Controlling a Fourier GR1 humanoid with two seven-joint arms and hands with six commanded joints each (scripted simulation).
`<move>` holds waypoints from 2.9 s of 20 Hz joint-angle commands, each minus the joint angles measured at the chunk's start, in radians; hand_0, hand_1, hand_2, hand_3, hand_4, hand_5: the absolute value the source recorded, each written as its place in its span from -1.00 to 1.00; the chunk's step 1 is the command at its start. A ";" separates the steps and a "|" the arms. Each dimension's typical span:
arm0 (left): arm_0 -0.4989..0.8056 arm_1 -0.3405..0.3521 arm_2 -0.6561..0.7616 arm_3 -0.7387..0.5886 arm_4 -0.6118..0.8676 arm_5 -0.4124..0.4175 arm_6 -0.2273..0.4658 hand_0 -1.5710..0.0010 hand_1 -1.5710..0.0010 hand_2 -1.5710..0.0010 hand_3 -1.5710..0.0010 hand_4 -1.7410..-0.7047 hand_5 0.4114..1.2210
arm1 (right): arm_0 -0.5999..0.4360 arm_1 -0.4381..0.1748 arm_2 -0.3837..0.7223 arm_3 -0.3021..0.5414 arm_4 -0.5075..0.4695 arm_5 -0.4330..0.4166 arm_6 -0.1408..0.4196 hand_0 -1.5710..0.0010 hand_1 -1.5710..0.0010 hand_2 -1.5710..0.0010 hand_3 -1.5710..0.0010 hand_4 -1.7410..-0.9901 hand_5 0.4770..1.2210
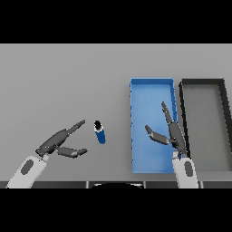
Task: Pick up the blue pipe and place it into the blue bin.
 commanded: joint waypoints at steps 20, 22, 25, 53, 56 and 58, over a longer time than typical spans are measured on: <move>-0.168 -0.372 -0.095 0.355 -0.136 0.079 -0.144 1.00 1.00 0.93 0.98 0.20 -0.68 | 0.017 0.007 -0.004 0.012 -0.002 0.000 0.014 1.00 1.00 1.00 1.00 0.46 -0.81; -0.168 -0.402 -0.084 0.357 -0.090 0.064 -0.129 1.00 0.94 0.79 0.86 0.09 -0.53 | 0.022 -0.006 -0.011 0.008 -0.004 0.004 -0.011 1.00 1.00 1.00 1.00 0.48 -0.79; -0.180 -0.442 -0.073 0.371 -0.041 0.045 -0.115 0.77 0.48 0.26 0.25 -0.15 -0.08 | 0.022 0.004 -0.008 0.019 -0.007 0.004 -0.013 1.00 1.00 1.00 1.00 0.46 -0.78; -0.206 -0.560 -0.087 0.132 -0.117 0.043 -0.078 -1.00 -1.00 -1.00 -1.00 -0.48 1.00 | 0.001 -0.018 -0.011 0.022 0.020 -0.001 0.011 1.00 1.00 1.00 1.00 0.64 -0.73; -0.219 -0.551 -0.058 0.136 -0.113 0.022 -0.068 -1.00 -1.00 -1.00 -1.00 -0.48 1.00 | -0.014 -0.040 -0.015 0.022 0.007 0.024 0.015 1.00 1.00 1.00 1.00 0.65 -0.73; -0.201 -0.558 -0.068 0.130 -0.129 0.011 -0.083 -1.00 -1.00 -1.00 -1.00 -0.48 1.00 | -0.026 -0.049 -0.016 0.021 -0.003 0.040 0.034 1.00 1.00 1.00 1.00 0.56 -0.73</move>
